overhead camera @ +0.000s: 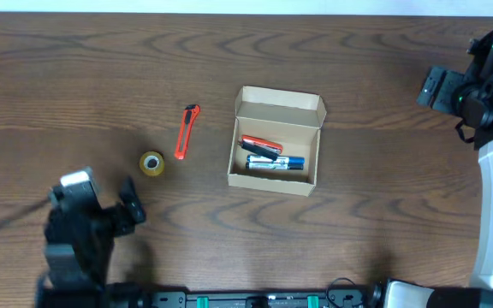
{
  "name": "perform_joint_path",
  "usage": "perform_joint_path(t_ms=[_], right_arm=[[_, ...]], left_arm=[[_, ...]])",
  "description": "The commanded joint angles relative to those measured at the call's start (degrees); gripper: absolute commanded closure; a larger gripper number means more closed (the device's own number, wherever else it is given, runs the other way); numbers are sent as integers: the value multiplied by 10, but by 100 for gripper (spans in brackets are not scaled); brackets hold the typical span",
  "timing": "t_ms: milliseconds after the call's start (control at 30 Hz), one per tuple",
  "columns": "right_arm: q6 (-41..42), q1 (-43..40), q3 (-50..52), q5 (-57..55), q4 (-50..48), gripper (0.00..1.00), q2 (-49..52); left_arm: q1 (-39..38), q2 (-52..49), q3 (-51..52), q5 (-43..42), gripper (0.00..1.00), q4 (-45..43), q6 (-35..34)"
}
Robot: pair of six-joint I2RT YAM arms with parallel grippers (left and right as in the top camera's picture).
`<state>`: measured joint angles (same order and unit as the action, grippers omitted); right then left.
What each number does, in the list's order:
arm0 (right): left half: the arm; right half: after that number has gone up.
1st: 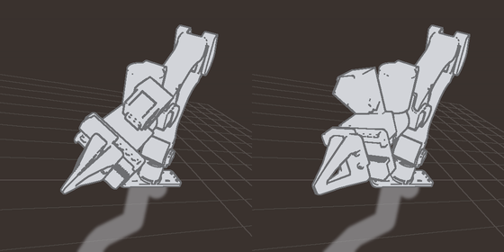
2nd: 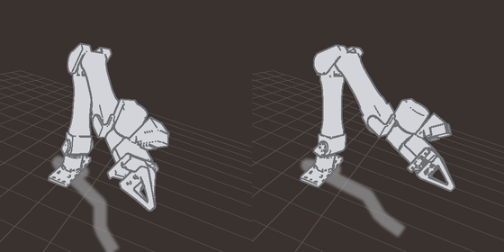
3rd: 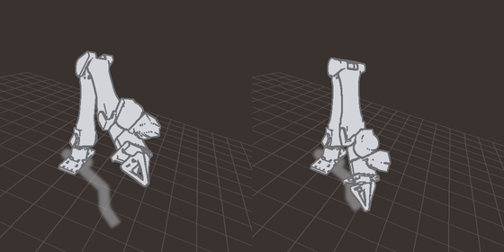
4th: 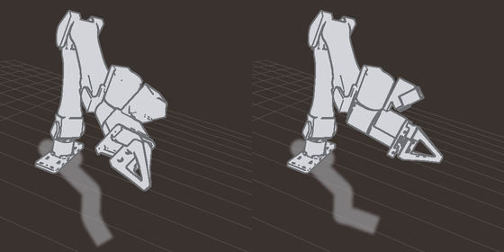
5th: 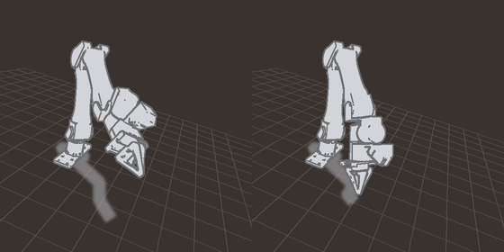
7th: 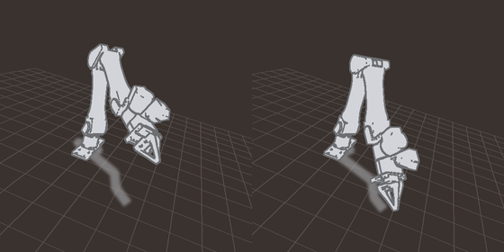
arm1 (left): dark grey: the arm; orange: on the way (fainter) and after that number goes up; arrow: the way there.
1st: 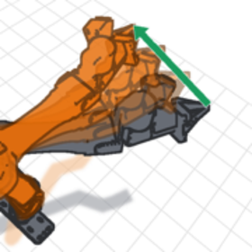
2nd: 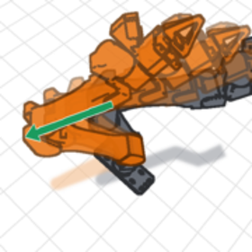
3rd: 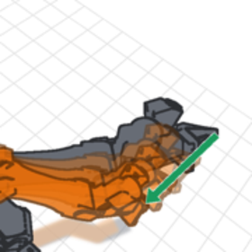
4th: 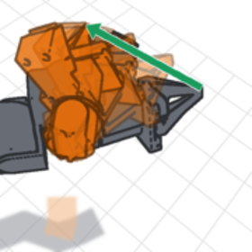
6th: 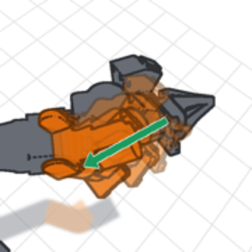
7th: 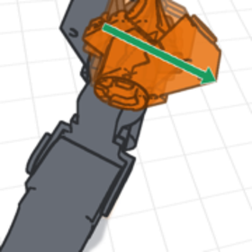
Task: Pack container
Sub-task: 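Raise the right gripper out of the box and move it aside, then move the left gripper over the clear tape roll and lower toward it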
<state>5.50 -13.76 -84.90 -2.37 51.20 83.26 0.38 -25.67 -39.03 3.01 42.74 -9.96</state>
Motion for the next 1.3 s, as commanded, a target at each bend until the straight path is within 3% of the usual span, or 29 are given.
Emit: perform_joint_path(t_ms=[0,100,200,300,400,533,633,667,700,733,800,900,967,1267], right_arm=[[-15,0,-5,14,6,1,12],[-42,-2,-5,13,10,1,13],[-83,-8,-5,7,9,1,14],[-81,-37,-5,10,7,1,24],[-44,-83,-5,31,21,1,47],[-29,-135,-5,58,48,1,79],[6,-159,-5,16,54,1,97],[7,-164,-5,14,53,1,99],[7,-168,-5,13,51,1,101],[7,-170,-5,13,51,1,101],[7,-172,-5,13,51,1,101],[7,-169,-5,13,52,1,101],[7,-165,-5,14,54,1,101],[7,-162,-4,14,70,1,101]], left_arm=[[3,-166,-147,-12,5,71,-34],[3,-314,-304,-45,5,167,-25],[3,-435,-438,-100,5,222,33],[3,-517,-527,-145,5,256,84],[3,-566,-567,-159,5,272,87],[3,-594,-569,-156,5,276,87],[3,-607,-569,-109,5,289,88],[3,-609,-568,-97,12,292,88],[3,-611,-567,-90,26,296,98],[3,-612,-565,-85,32,297,106],[3,-614,-558,-70,31,297,106],[2,-614,-533,-53,40,282,106],[2,-614,-504,-42,36,259,106],[2,-614,-317,-54,32,134,95]])
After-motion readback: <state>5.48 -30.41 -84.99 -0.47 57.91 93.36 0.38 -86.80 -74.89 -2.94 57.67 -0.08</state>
